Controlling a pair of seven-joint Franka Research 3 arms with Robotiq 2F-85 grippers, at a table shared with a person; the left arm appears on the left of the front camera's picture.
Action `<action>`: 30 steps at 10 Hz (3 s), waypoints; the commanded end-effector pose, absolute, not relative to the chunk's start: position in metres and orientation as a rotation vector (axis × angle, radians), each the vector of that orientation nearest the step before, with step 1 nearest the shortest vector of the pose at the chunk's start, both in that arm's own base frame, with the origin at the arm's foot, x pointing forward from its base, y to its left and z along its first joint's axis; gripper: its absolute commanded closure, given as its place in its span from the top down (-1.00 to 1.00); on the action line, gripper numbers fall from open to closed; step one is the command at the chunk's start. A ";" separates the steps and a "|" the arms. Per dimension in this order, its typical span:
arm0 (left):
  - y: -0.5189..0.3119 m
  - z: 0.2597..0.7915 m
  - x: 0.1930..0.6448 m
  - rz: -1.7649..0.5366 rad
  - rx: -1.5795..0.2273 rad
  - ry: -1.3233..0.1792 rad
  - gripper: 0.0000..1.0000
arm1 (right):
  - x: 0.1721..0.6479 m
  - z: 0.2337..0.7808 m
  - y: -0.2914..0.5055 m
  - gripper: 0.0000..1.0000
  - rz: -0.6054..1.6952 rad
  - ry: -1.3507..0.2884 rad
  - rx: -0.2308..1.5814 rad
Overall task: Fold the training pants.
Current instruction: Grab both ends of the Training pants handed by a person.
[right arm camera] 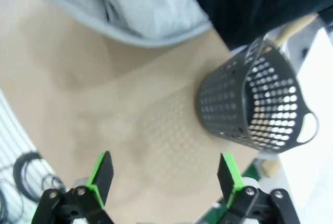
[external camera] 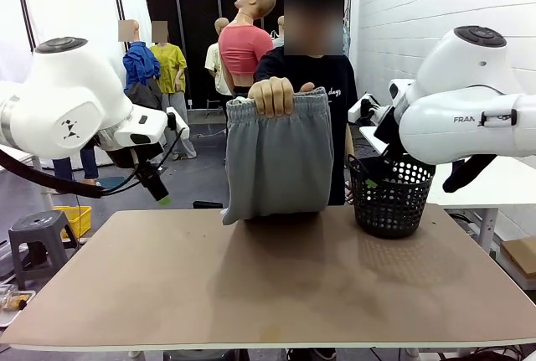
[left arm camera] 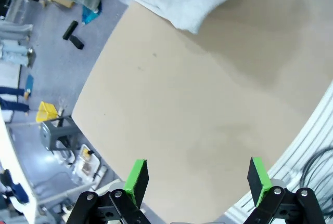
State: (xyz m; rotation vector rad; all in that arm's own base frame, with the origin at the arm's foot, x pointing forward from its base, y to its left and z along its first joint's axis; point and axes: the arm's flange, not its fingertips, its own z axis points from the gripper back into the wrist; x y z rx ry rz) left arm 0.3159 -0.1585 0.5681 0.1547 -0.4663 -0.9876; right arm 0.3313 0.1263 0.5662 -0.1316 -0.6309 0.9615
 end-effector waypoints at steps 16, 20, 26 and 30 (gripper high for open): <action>-0.132 0.525 0.397 -1.476 0.024 -0.401 1.00 | 0.403 0.526 0.096 1.00 1.420 -0.571 -0.070; -0.136 0.516 0.416 -1.634 -0.088 -0.508 1.00 | 0.419 0.513 0.096 1.00 1.520 -0.621 0.056; -0.153 0.506 0.415 -1.628 -0.291 -0.839 1.00 | 0.423 0.509 0.104 1.00 1.598 -0.857 0.383; -0.169 0.503 0.411 -1.554 -0.415 -0.999 1.00 | 0.422 0.507 0.111 1.00 1.591 -0.999 0.573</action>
